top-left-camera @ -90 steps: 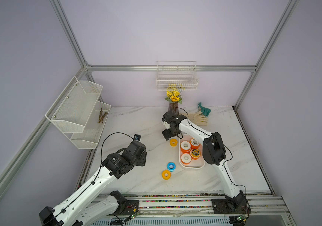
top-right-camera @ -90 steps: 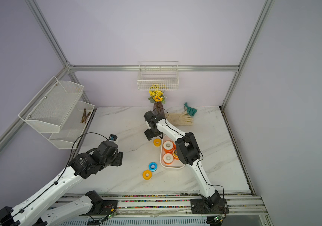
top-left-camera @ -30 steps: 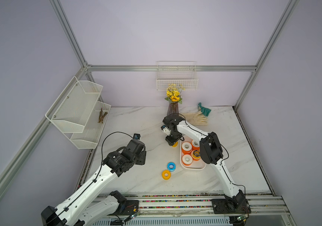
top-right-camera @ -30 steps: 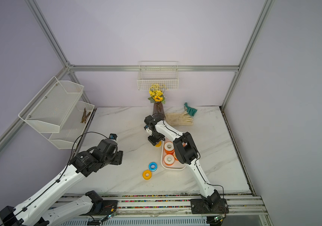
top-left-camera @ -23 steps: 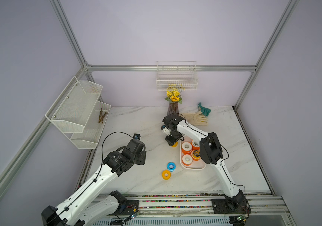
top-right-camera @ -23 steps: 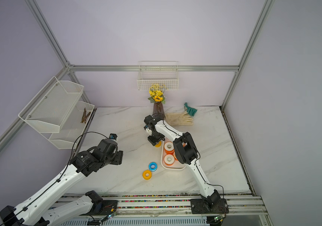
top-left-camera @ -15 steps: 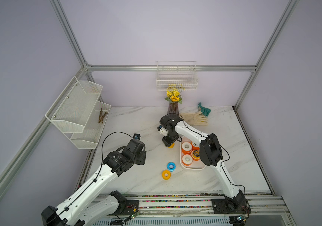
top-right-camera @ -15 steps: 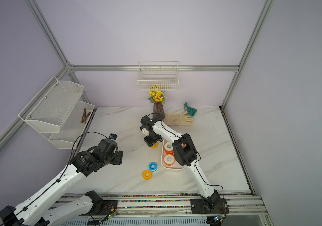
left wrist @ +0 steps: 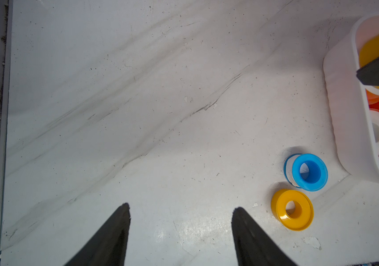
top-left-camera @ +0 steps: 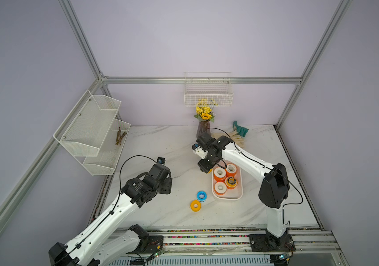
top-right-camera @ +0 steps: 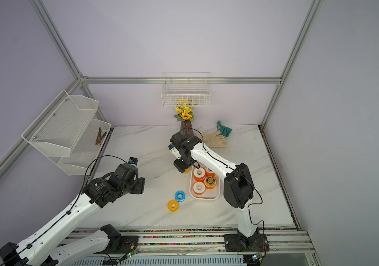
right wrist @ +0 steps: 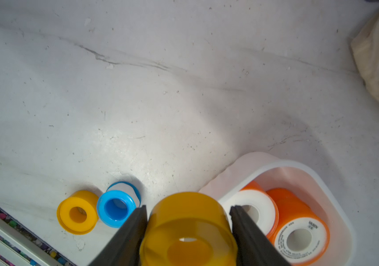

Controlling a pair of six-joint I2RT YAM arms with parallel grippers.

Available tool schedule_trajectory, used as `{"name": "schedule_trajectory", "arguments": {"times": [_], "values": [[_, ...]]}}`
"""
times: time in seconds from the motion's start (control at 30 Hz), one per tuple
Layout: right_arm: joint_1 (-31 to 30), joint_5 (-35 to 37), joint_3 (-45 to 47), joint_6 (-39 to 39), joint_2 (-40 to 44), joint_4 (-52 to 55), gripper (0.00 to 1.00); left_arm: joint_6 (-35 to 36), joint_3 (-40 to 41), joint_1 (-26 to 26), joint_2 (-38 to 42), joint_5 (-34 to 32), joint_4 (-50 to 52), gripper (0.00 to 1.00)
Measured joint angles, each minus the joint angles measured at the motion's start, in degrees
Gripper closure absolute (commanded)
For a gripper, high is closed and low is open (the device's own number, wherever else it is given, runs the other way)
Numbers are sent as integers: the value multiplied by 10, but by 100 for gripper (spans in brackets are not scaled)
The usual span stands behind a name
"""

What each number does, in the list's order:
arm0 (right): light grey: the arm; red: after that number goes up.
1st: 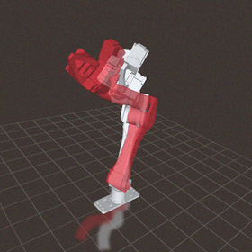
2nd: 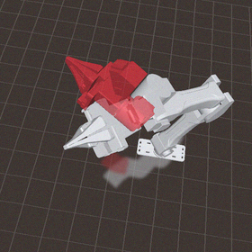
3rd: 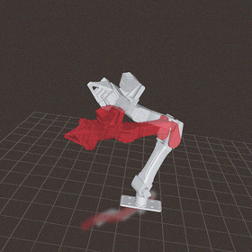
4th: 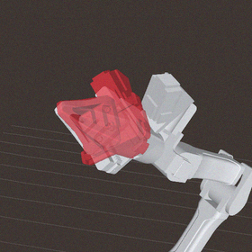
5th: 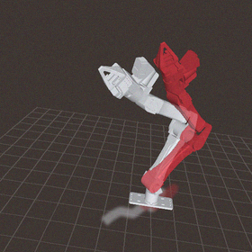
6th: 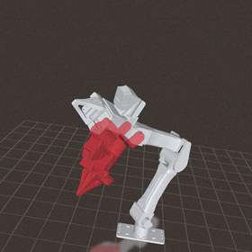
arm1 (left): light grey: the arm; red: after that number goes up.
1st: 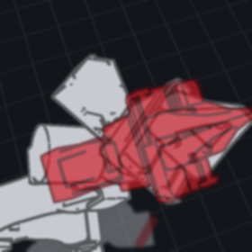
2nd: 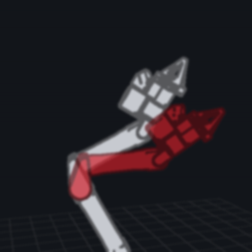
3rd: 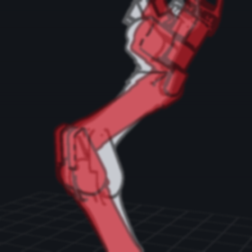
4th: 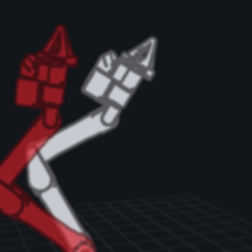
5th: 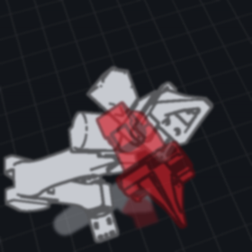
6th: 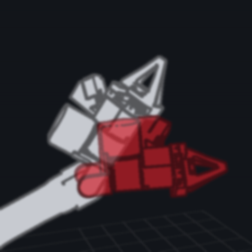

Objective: Put the sealing tape into the storage box
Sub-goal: Pick up the sealing tape at the center of the board, then place the sealing tape in the storage box.

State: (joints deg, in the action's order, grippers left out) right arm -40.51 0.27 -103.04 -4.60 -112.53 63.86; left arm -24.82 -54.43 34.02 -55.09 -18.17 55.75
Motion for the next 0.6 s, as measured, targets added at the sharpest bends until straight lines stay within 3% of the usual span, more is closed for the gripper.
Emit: {"name": "schedule_trajectory", "arguments": {"times": [0.3,0.6], "values": [[7,39,204,23,106,-56,53,4,0,-2,0,5,0,31],[12,44,308,42,153,-92,54,4,0,-2,3,5,0,31]]}}
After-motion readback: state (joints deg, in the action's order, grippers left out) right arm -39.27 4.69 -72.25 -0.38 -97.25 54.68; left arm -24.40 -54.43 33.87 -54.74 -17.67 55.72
